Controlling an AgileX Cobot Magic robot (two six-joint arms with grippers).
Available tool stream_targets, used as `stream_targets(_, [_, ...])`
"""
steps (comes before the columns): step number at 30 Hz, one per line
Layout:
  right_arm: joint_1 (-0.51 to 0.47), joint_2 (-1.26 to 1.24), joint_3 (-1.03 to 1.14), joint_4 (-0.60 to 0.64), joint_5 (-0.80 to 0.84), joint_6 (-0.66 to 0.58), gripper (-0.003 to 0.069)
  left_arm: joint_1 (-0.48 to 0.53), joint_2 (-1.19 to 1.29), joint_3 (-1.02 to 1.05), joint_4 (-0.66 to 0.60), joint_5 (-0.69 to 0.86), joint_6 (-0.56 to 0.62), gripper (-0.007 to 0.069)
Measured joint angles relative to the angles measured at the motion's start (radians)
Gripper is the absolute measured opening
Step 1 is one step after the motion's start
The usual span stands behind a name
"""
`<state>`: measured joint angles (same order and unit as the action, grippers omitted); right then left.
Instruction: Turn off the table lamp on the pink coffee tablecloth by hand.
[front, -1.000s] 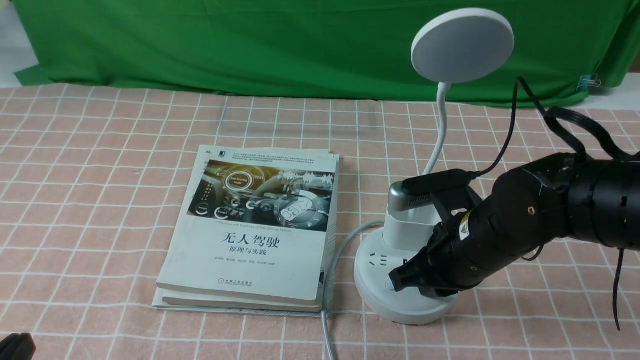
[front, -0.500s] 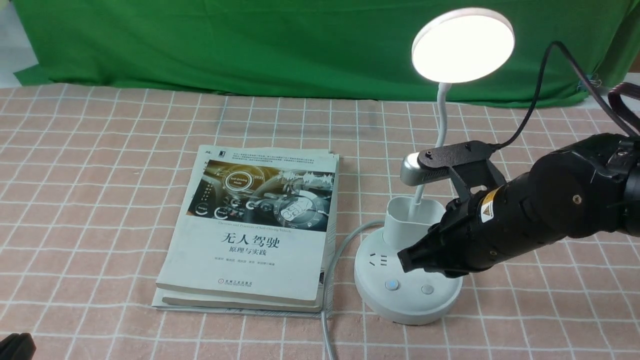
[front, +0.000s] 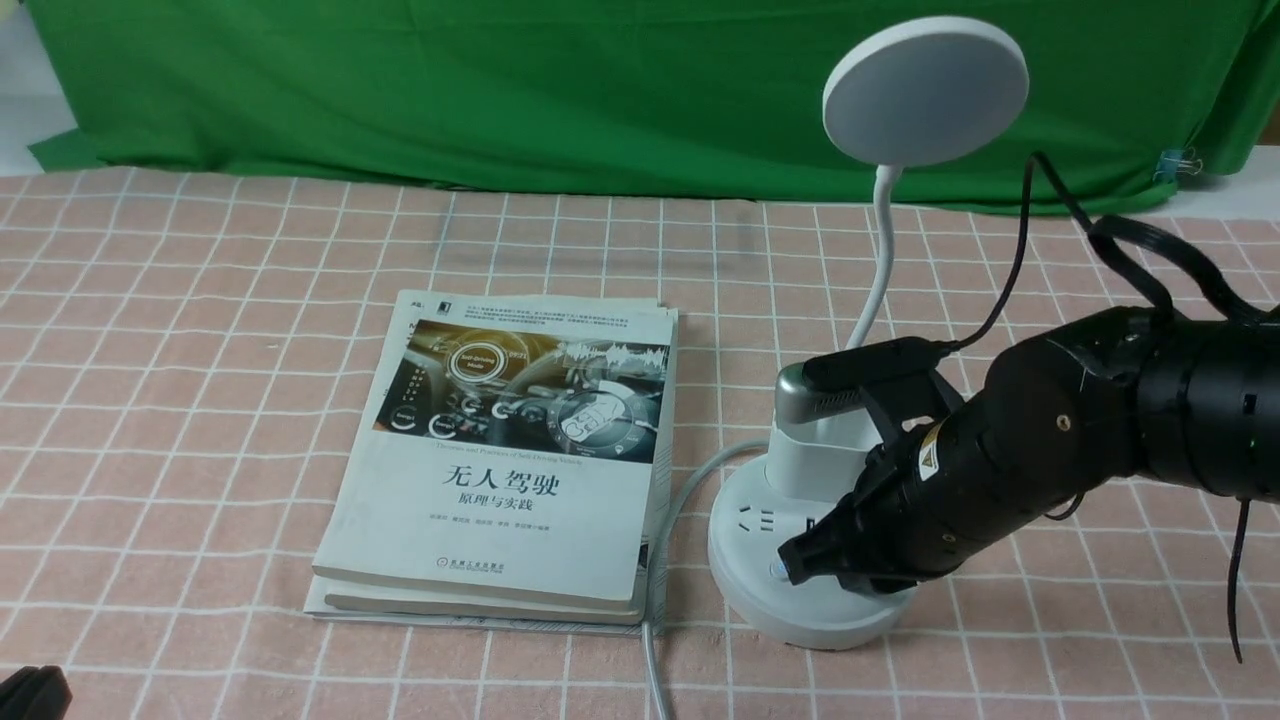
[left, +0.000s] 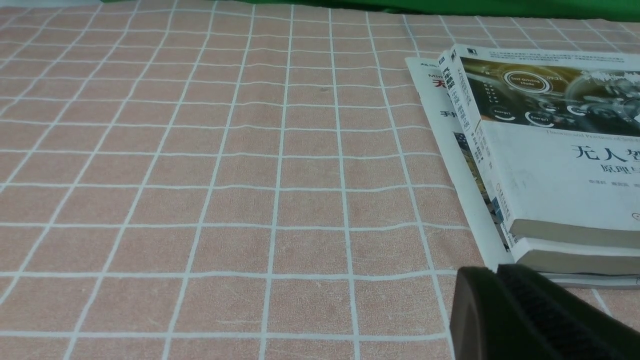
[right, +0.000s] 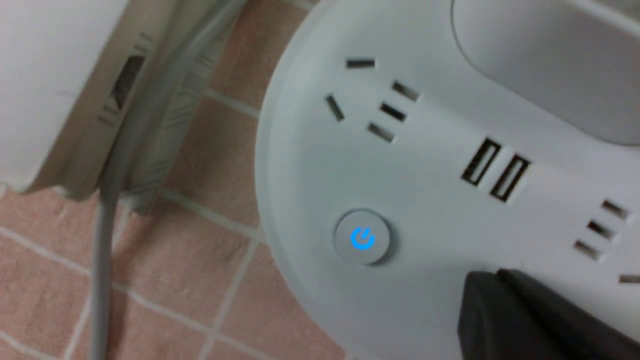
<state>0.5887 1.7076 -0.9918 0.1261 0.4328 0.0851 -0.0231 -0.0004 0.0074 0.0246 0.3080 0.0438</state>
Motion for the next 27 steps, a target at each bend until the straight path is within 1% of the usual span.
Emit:
stream_targets(6, [0.000,-0.122,0.003,0.000,0.074,-0.005,0.0043,0.000,0.000,0.000,0.000,0.000,0.000,0.0006])
stream_targets(7, [0.000,-0.186,0.003,0.000,0.117,-0.022,0.0043,0.000,0.000,0.000,0.000,0.000,0.000,0.0006])
stream_targets(11, [0.000,-0.314,0.003,-0.005,0.223,-0.034,0.0043,0.000,0.000,0.000,0.000,0.000,0.000,0.0006])
stream_targets(16, [0.000,-0.471,0.003,-0.017,0.312,-0.043,0.0043,0.000,0.000,0.000,0.000,0.000,0.000,0.0006])
stream_targets(21, [0.000,-0.563,0.003,-0.019,0.371,-0.048,0.0043,0.000,0.000,0.000,0.000,0.000,0.000,0.0006])
stream_targets(24, [0.000,-0.619,0.003,-0.019,0.445,-0.050,0.0048,0.000,0.000,0.000,0.000,0.000,0.000,0.0006])
stream_targets(27, [0.000,-0.654,0.003,-0.020,0.457,-0.050,0.0057,0.000,0.000,0.000,0.000,0.000,0.000,0.0006])
